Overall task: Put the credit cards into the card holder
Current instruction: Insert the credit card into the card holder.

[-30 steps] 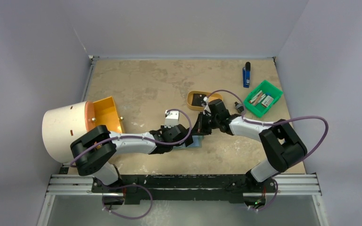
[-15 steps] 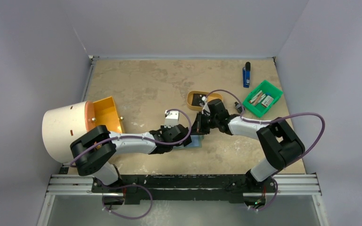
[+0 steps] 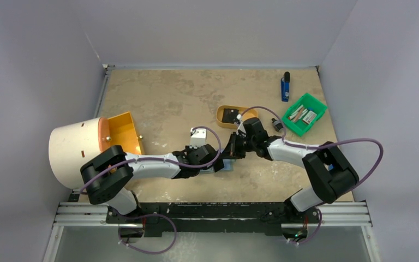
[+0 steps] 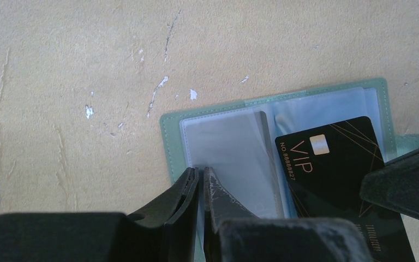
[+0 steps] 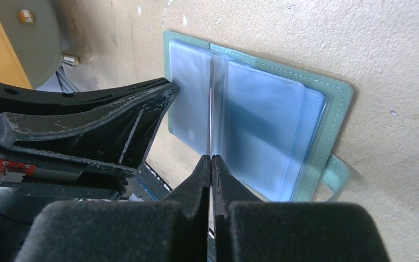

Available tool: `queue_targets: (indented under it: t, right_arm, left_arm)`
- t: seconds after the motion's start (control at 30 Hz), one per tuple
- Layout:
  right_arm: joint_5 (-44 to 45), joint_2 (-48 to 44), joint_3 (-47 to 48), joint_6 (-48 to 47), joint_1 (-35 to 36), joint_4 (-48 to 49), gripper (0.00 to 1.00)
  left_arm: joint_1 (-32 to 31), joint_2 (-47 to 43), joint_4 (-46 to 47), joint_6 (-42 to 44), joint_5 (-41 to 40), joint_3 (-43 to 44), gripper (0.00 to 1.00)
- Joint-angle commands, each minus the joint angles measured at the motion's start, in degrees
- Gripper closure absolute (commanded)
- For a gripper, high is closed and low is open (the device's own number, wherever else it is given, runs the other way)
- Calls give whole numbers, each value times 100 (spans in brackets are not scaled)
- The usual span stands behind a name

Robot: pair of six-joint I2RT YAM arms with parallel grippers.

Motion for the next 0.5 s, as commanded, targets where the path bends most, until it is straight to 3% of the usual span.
queue_targets:
  t: [0.0,0.47]
  right_arm:
    - [102,-193,-61,-109,9,-51,100]
    - [-341,287,231,-189,24,147,100]
  left_arm:
    - [18,-154,-45,-68,-29,-41,93]
    - [18,-128,-50,-98,-5,-25,93]
